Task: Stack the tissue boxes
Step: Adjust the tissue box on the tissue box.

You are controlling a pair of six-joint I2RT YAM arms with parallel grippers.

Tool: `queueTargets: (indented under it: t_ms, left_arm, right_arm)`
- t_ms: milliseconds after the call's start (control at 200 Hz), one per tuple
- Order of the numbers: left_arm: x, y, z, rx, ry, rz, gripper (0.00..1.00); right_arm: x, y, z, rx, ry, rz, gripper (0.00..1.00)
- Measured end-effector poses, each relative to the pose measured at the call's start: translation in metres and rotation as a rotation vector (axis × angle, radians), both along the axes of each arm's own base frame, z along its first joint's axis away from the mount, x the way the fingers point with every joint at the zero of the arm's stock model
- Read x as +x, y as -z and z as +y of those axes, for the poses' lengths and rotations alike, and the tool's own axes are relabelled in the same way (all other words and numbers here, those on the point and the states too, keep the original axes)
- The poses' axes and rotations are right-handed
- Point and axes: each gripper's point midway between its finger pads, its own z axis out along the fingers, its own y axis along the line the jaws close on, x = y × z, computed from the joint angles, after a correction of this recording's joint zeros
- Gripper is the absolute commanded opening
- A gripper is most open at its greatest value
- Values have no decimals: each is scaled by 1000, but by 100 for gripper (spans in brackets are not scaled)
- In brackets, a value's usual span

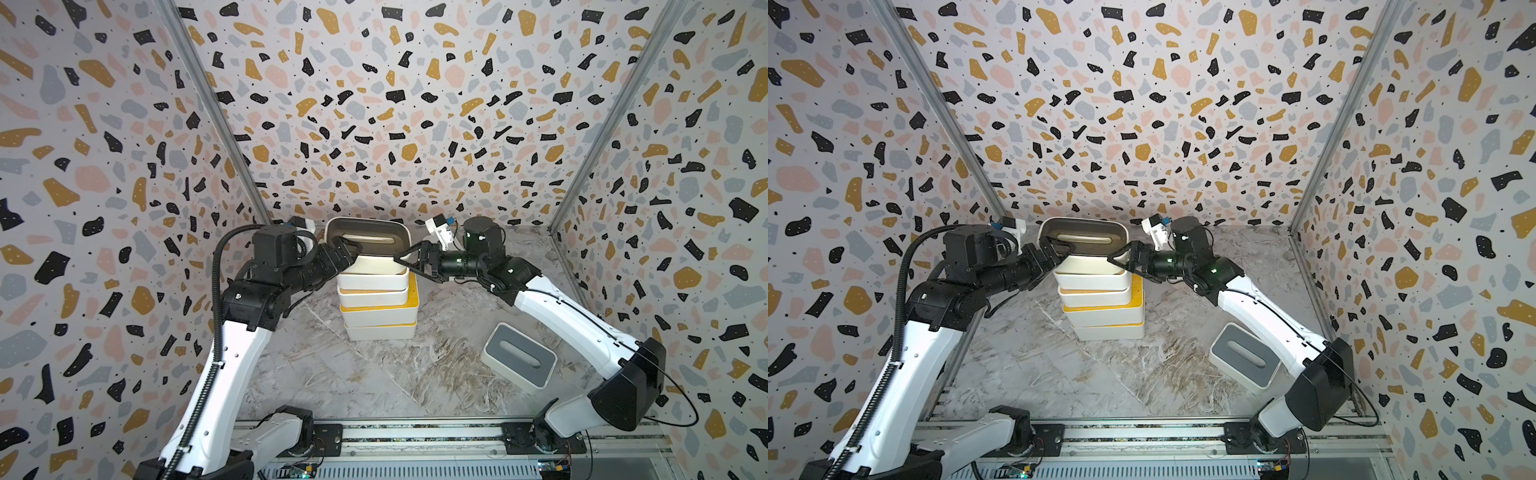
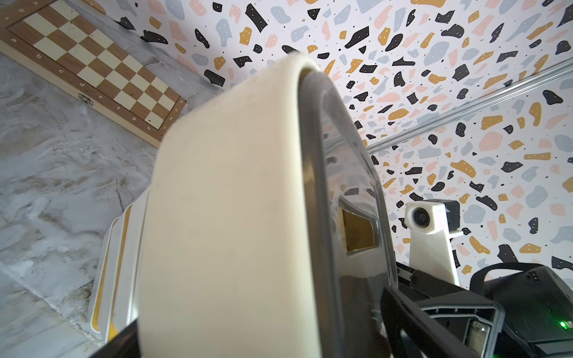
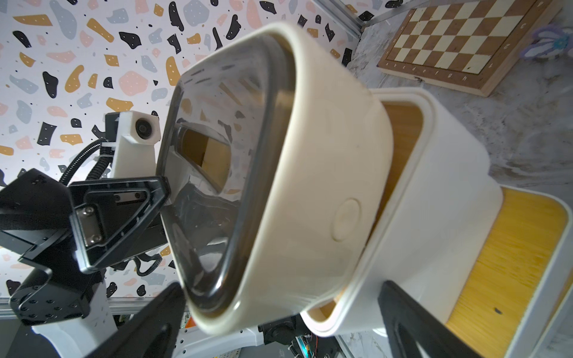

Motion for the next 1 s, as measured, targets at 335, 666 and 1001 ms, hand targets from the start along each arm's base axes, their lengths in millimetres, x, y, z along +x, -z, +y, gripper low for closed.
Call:
queueTargets:
  t_ms: [335, 666, 1001]
  left_arm:
    - [2, 7, 9, 54, -37, 7, 99]
    - [0, 7, 19, 109, -73, 0, 99]
    - [-9, -16, 32, 163, -109, -61, 100]
  right_arm:
    - [4, -1, -8, -22, 29, -20, 99]
    - [3, -18, -16, -29, 53, -66, 99]
    - [5, -39, -22, -35, 77, -133, 99]
